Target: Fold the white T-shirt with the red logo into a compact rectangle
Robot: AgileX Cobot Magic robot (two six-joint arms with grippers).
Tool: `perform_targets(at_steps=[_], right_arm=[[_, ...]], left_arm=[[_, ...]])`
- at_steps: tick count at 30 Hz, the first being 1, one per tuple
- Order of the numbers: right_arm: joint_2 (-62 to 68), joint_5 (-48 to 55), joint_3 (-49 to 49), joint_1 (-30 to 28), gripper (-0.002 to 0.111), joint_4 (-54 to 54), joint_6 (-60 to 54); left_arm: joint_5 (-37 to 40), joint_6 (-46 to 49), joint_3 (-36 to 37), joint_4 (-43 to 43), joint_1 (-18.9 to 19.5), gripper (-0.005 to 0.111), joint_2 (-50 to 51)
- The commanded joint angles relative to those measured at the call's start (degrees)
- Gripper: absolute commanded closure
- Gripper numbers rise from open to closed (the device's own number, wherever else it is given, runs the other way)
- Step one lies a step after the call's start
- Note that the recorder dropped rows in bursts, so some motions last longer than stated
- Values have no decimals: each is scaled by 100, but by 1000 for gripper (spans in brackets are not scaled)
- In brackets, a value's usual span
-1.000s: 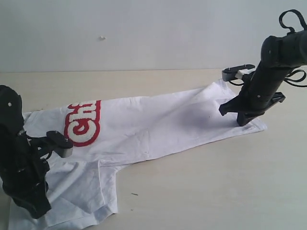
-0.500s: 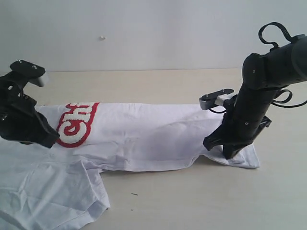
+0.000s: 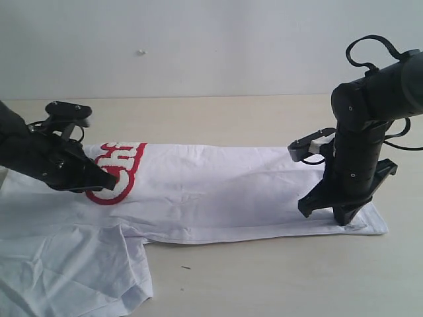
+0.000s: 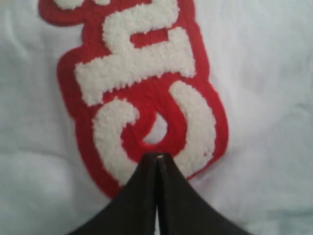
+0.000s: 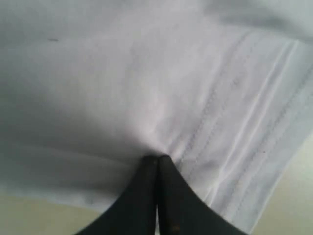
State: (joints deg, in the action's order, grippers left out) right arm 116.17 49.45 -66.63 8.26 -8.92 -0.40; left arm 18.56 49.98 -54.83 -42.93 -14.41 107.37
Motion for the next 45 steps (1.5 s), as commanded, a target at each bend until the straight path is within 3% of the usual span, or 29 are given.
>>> perform_targets(at_steps=[1,9,17,26,32,36,41,45], right_arm=[[191,6,105,-24,108,-114,9],[191,540,105,-24,108,-210,9],[154,557,105,-24,108,-368,9],[-557,137,-203,-24,108,-271,9],[-770,-1533,-245,-24,108,-271,586],[-452,-2500,-276,-50,105,-1072,1878],[305,-1982,-934,-164,89,-1211,1959],[906,-1299,-1523,-236,93,-1439,1959]], left_arm=[[-194,179,-401,-259,-157,107,551],[-736,-155,-615,-252,179,107,1222],[-351,2,-615,-175,731,107,1233],[41,57,-736,-261,545,107,906],[31,146,-736,-276,299,107,770],[31,218,-736,-276,166,107,770],[-168,225,-736,-287,115,107,770],[-406,280,-736,-287,115,107,770]])
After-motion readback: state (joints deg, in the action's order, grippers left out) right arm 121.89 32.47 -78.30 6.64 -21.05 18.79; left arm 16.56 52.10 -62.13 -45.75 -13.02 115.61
